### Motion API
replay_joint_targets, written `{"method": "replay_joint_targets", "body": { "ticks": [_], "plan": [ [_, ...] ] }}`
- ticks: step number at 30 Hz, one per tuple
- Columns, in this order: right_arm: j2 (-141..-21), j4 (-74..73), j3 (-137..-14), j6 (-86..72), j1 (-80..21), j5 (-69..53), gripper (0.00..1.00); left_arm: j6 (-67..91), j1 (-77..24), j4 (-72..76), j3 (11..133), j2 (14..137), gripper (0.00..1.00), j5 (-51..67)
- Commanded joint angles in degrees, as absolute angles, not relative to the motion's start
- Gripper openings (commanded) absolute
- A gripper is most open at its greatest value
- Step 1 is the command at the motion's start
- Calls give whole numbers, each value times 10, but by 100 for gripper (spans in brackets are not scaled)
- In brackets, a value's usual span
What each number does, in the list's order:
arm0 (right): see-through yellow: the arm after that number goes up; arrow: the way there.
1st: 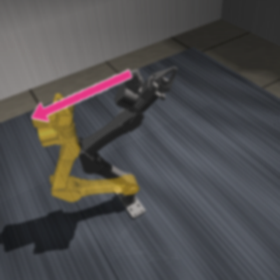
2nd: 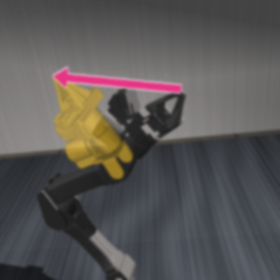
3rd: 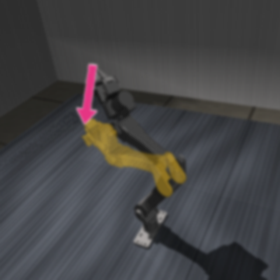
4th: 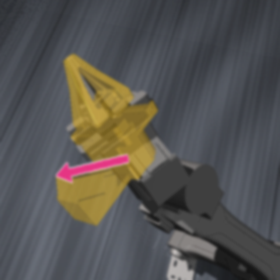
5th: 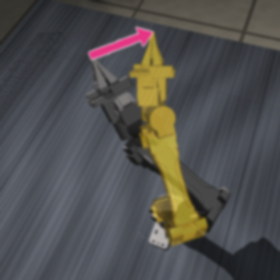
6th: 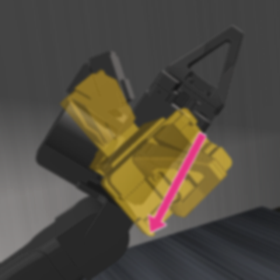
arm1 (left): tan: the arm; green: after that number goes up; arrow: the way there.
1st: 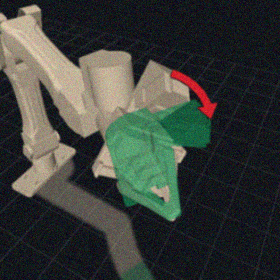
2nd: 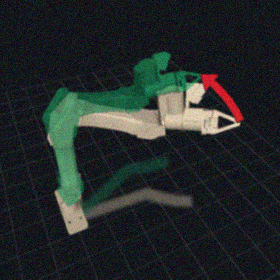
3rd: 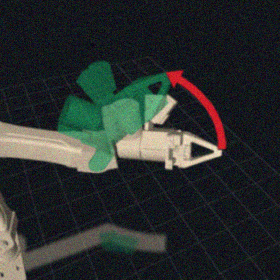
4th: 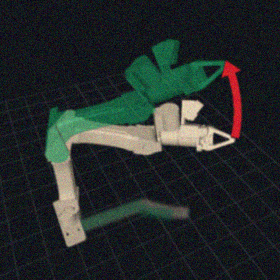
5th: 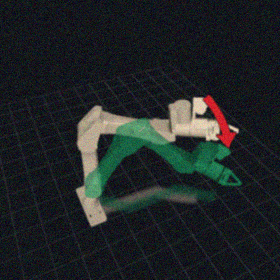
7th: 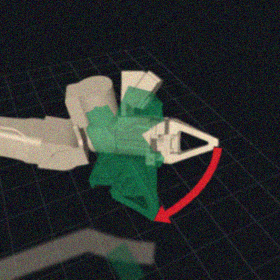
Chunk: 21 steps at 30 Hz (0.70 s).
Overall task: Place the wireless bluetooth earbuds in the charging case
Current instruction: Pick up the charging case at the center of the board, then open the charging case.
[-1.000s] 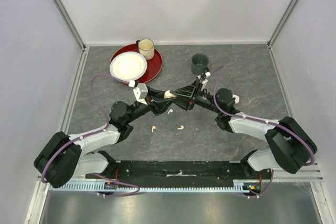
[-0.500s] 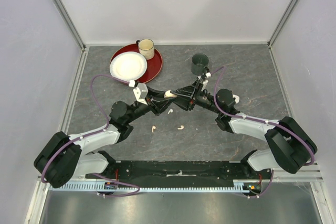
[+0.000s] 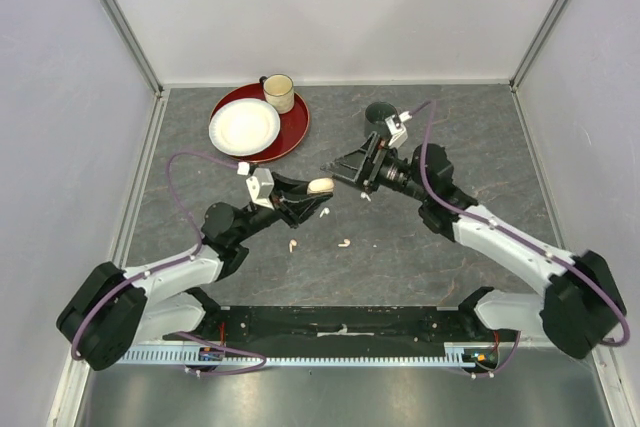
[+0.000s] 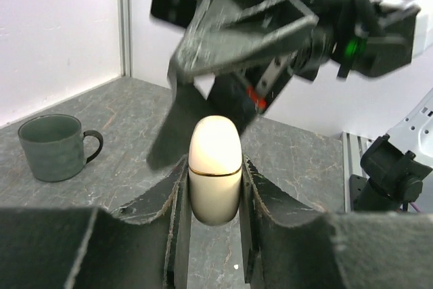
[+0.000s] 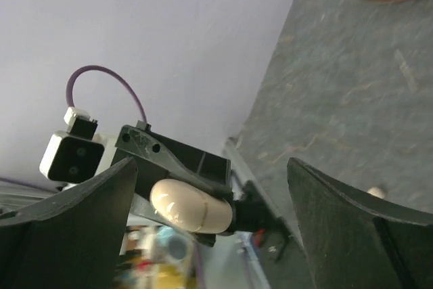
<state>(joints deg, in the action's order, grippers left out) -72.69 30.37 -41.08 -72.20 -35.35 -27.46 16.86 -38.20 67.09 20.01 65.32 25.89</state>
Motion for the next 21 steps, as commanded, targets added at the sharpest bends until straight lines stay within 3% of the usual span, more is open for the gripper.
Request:
{"method": "replay_joint_targets", "body": {
  "ticks": [1, 7, 21],
  "plan": [
    [-637, 51, -497, -393, -356, -191, 98, 142, -385, 728, 178, 611, 2, 248],
    [-628, -52, -523, -244, -369, -223, 98, 116, -385, 829, 119, 612, 2, 222],
    [-646, -64, -529, -221, -439, -193, 97, 120, -385, 917, 105, 649, 2, 246]
  ]
}}
